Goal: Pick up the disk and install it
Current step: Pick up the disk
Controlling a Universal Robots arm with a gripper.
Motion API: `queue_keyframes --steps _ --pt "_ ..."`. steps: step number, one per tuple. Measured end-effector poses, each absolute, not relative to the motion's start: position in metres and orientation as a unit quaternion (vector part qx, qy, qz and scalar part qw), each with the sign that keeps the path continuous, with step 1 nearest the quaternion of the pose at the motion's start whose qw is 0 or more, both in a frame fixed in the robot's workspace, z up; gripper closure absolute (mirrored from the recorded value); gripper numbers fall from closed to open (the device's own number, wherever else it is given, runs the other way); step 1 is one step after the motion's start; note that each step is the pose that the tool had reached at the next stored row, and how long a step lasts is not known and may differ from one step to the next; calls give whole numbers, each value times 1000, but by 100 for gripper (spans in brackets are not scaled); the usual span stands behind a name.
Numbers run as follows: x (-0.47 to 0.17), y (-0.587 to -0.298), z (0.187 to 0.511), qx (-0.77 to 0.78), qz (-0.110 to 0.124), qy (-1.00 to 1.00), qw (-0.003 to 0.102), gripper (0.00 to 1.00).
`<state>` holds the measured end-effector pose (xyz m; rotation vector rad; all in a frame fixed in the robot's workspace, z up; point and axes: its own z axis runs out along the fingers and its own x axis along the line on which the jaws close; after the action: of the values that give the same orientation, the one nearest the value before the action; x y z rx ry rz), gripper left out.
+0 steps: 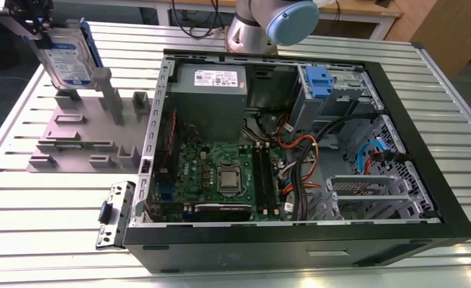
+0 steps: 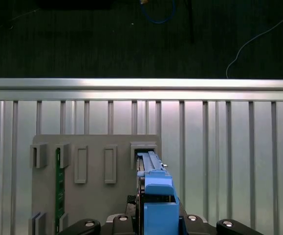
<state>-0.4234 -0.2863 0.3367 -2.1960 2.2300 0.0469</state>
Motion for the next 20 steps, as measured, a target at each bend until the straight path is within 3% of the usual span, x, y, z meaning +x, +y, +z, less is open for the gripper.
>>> queue_keyframes --steps 20 --pt "-423 -286 347 -702 15 712 6 64"
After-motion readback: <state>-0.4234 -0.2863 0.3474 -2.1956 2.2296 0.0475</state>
